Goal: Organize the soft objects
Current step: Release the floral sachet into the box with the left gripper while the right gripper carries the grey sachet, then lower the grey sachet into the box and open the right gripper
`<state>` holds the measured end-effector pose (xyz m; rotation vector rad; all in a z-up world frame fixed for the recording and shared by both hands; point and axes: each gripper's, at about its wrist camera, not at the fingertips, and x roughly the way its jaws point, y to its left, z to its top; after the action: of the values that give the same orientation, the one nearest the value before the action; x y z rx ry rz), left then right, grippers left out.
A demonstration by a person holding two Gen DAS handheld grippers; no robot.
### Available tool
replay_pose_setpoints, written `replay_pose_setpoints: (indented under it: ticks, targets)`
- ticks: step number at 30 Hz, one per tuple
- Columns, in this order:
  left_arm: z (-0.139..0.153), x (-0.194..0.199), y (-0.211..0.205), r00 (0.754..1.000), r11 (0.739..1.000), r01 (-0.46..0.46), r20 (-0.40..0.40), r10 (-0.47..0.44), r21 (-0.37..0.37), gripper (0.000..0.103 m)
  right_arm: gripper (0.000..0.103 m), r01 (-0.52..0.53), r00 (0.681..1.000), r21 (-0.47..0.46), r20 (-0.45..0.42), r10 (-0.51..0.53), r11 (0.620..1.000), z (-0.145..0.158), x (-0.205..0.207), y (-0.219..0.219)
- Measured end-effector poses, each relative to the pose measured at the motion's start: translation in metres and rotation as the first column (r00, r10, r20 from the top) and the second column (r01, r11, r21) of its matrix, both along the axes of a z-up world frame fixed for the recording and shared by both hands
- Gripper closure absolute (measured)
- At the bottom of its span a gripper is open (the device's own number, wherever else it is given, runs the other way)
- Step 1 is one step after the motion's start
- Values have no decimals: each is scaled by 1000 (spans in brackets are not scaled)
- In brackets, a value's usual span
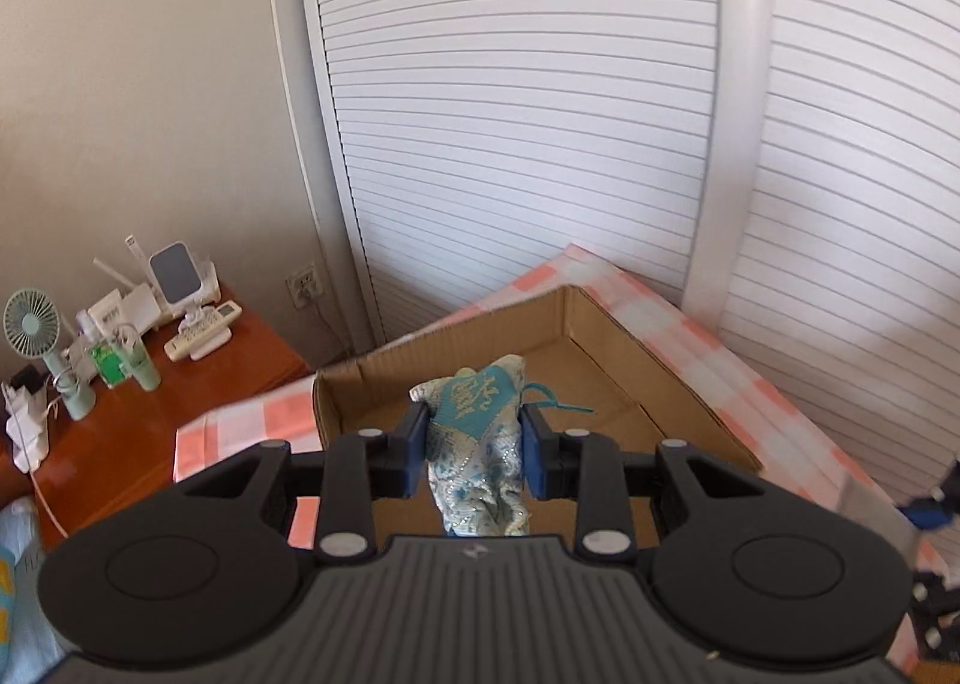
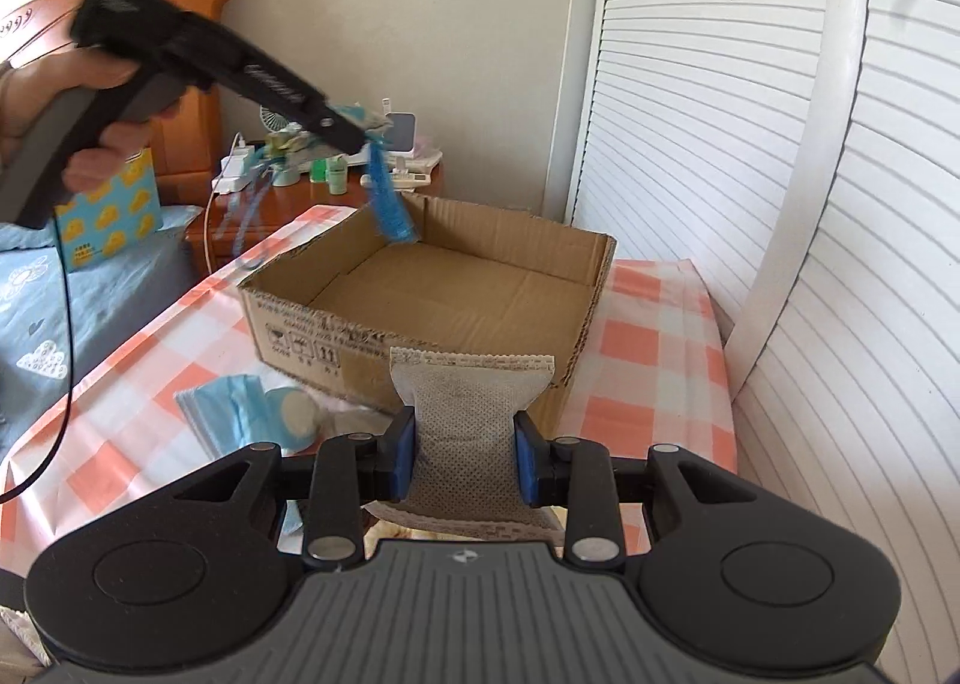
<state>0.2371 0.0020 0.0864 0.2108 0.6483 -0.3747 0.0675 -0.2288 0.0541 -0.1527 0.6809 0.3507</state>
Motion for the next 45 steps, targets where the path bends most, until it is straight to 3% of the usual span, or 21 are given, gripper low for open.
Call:
replay_pose_setpoints:
  ticks: [2, 3, 5, 6, 7, 11, 19, 29, 35, 44, 45]
  targets:
    - [-6, 22, -5, 1000, 1000, -19, -6, 19, 7, 70, 66, 12, 1000, -1, 2, -12, 1000, 1, 5, -1]
    - [-10, 32, -7, 1000, 999, -31, -3, 31, 10, 63, 66, 17, 1000, -2, 1, -17, 1000, 1, 8, -2]
    - [-20, 47, -10, 999, 998, -52, 11, 52, 24, 38, 66, 24, 1000, -2, 5, -24, 1000, 2, 11, -3]
    - [-26, 52, -12, 997, 996, -75, 23, 74, 39, 19, 66, 28, 1000, -1, 5, -28, 1000, 2, 13, -3]
    - [-30, 56, -11, 993, 992, -112, 30, 111, 52, 14, 66, 30, 1000, 2, 4, -30, 1000, 2, 15, -3]
    - [-41, 52, -5, 991, 991, -129, -31, 129, 30, 14, 66, 37, 999, 9, 0, -37, 999, 2, 19, -5]
    - [-32, -18, -11, 996, 996, -82, 23, 81, 41, 7, 66, 45, 999, 20, -29, -44, 999, -4, 30, -7]
    - [-40, -95, -10, 995, 995, -97, 16, 97, -6, 3, 66, 38, 999, 38, -28, -36, 999, -1, 49, -1]
    - [-51, -118, -6, 985, 985, -173, -9, 173, 0, 3, 66, 29, 999, 38, -19, -28, 999, 3, 82, 10]
    - [-57, -141, 6, 981, 981, -192, -27, 191, -11, 3, 65, 21, 998, 13, -57, -20, 1000, -6, 169, 40]
    - [-58, -142, 8, 979, 979, -202, -32, 202, -12, 3, 62, 24, 998, 10, -61, -23, 1000, -7, 182, 44]
